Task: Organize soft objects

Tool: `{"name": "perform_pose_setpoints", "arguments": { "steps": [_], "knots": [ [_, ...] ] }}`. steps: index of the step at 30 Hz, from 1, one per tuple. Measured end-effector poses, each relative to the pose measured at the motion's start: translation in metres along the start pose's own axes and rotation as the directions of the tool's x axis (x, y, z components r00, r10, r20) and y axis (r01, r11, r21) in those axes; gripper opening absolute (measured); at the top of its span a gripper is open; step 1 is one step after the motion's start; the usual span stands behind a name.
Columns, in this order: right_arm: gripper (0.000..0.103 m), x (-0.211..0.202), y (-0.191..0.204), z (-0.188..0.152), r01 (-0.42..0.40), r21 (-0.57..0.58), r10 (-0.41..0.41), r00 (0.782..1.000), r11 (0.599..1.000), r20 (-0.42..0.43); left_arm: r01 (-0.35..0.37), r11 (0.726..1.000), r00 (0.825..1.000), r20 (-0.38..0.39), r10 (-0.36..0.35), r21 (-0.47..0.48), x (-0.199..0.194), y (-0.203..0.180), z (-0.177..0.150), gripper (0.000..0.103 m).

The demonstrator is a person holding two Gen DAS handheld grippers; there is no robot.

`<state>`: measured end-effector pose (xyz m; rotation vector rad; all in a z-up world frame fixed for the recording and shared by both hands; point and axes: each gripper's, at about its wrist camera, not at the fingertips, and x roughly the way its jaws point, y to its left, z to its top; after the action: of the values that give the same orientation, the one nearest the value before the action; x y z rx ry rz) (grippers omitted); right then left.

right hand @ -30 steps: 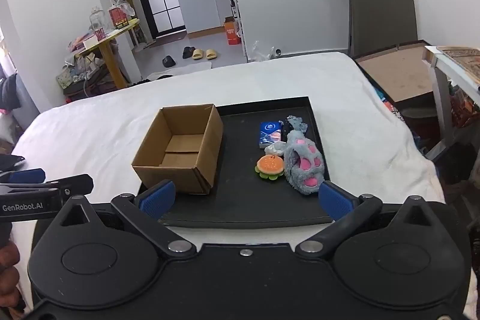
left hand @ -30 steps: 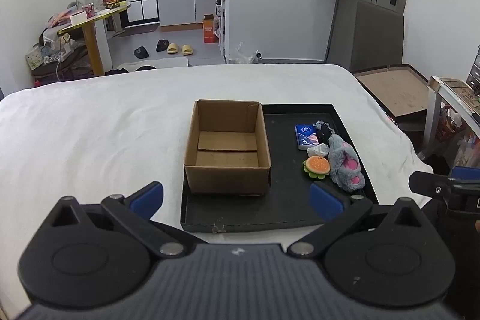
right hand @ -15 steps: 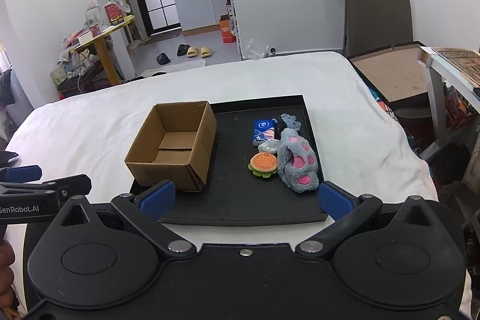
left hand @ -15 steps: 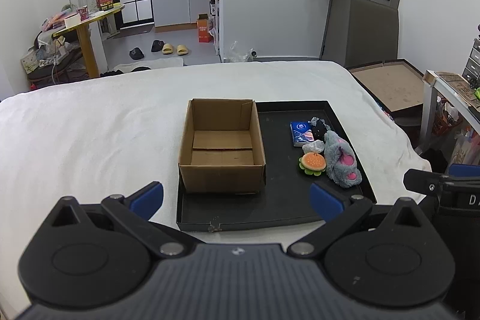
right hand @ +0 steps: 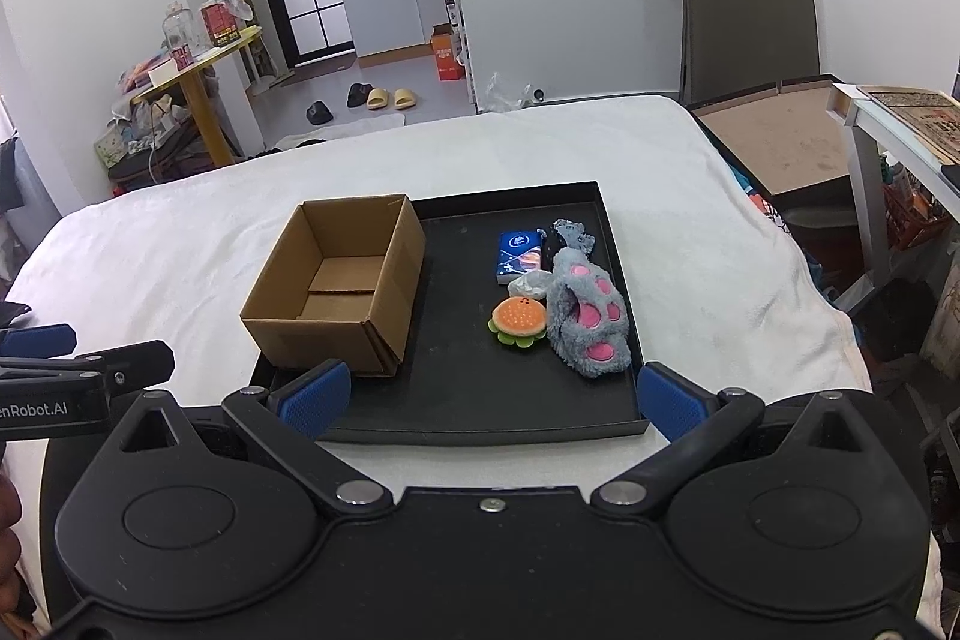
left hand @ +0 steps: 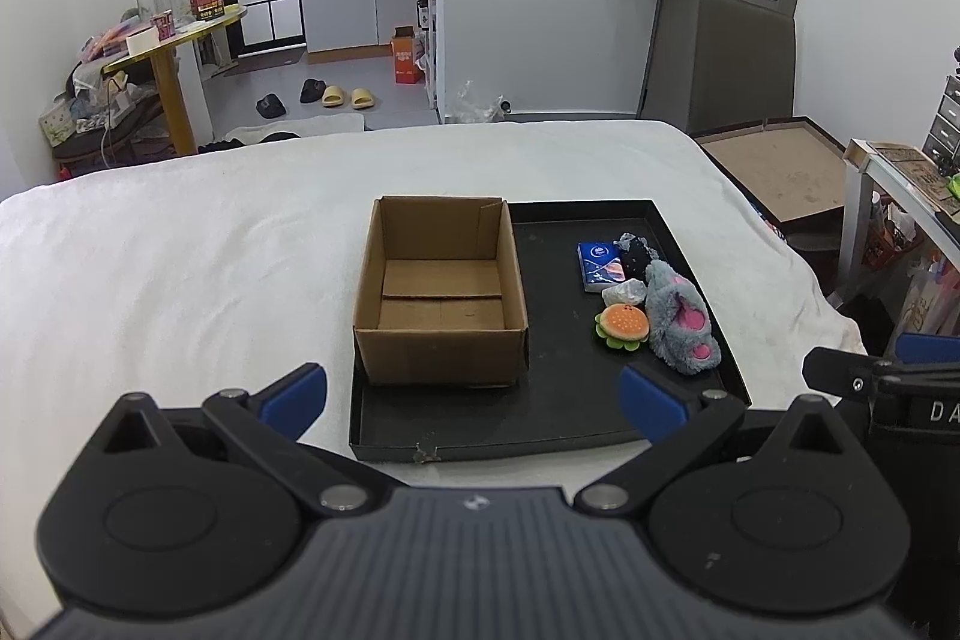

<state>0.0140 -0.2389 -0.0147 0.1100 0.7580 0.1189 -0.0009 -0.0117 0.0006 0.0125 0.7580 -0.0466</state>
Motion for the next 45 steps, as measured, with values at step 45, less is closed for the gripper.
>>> {"name": "perform_pose_setpoints", "arguments": {
  "steps": [45],
  "knots": [
    [0.103,0.0049,0.0012,-0.0057,0.016,0.011,-0.016,1.000,1.000,-0.008,-0.004,1.000,1.000,0.003,0.004,-0.013,0.0030,0.0048,0.0006,0.103]
  ]
}}
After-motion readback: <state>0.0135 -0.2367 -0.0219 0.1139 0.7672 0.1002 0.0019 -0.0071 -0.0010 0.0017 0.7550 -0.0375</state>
